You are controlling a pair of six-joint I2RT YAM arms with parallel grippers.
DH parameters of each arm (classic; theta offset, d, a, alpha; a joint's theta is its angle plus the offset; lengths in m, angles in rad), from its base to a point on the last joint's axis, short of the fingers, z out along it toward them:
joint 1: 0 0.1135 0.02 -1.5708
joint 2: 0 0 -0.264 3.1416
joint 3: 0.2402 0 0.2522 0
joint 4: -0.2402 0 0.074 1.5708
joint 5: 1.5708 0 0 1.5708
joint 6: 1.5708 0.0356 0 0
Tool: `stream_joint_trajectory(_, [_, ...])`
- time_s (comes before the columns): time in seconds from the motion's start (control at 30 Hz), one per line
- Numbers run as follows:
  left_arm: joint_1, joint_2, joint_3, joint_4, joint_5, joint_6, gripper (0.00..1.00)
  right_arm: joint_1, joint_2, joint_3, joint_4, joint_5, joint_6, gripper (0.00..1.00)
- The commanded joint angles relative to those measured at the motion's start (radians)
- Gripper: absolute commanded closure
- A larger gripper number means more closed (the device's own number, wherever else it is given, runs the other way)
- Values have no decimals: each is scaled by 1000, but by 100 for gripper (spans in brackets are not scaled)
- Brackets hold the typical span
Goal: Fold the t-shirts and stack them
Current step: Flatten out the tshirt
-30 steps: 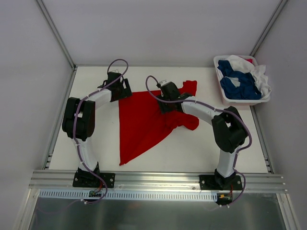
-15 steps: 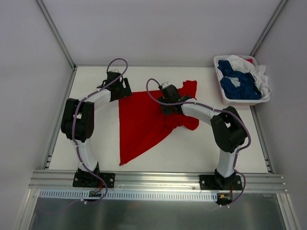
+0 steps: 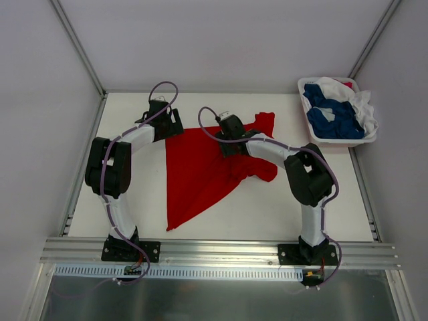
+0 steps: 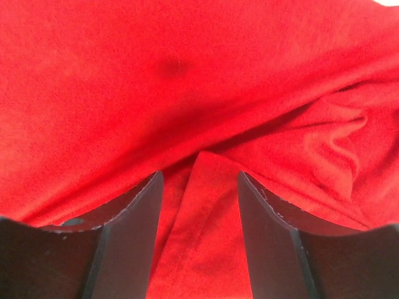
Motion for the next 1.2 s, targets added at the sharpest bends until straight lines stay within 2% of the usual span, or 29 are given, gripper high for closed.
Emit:
stream_joint_trajectory(0.0, [5, -53, -1, 22, 16, -1, 16, 8, 10, 54, 2, -8, -11, 46])
stream_joint_trajectory(0.2, [5, -50, -4, 24, 19, -1, 15, 8, -2, 44, 2, 8, -21, 49])
stream_joint_trajectory(0.7, [5, -63, -22, 34, 19, -3, 15, 0, -37, -50, 24, 42, -2, 50])
stream_joint_trajectory(0.77, [6, -62, -22, 34, 20, -3, 15, -2, -39, -51, 25, 44, -2, 52])
stream_joint_trajectory(0.83, [5, -62, -22, 36, 22, -3, 15, -2, -40, -50, 25, 44, -2, 63])
stream_joint_trajectory(1.17, [5, -59, -24, 37, 31, -3, 15, -2, -40, -41, 24, 45, -4, 72])
